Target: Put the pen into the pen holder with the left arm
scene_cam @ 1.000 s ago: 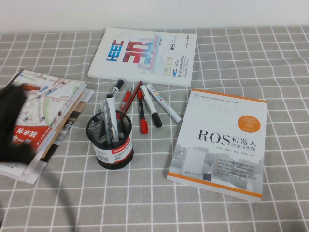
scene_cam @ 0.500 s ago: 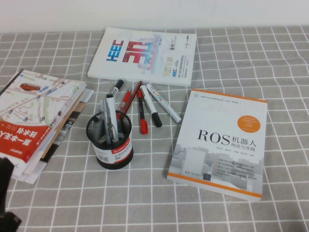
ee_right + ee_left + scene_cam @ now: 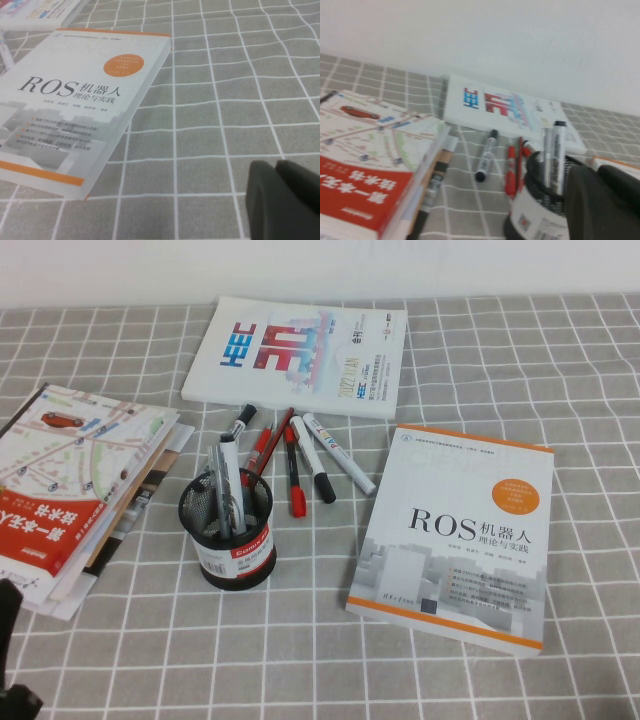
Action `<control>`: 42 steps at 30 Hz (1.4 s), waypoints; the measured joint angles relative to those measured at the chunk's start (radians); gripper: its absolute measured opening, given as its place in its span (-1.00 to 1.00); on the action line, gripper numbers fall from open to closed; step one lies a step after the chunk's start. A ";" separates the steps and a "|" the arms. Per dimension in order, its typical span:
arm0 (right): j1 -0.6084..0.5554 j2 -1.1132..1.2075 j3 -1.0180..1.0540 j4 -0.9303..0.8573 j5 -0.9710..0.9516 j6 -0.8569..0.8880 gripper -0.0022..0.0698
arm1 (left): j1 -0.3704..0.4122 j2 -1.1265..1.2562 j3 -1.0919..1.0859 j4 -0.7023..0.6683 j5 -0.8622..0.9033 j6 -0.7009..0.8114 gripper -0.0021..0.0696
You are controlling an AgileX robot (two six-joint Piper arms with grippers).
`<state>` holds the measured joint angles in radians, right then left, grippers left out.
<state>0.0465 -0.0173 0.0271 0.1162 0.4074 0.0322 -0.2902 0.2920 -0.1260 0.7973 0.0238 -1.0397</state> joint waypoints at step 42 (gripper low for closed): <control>0.000 0.000 0.000 0.000 0.000 0.000 -0.98 | 0.228 -0.302 0.151 -0.777 0.359 1.107 -0.94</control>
<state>0.0465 -0.0173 0.0271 0.1162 0.4074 0.0322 -0.0626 -0.0100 0.0253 0.0207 0.3825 0.0674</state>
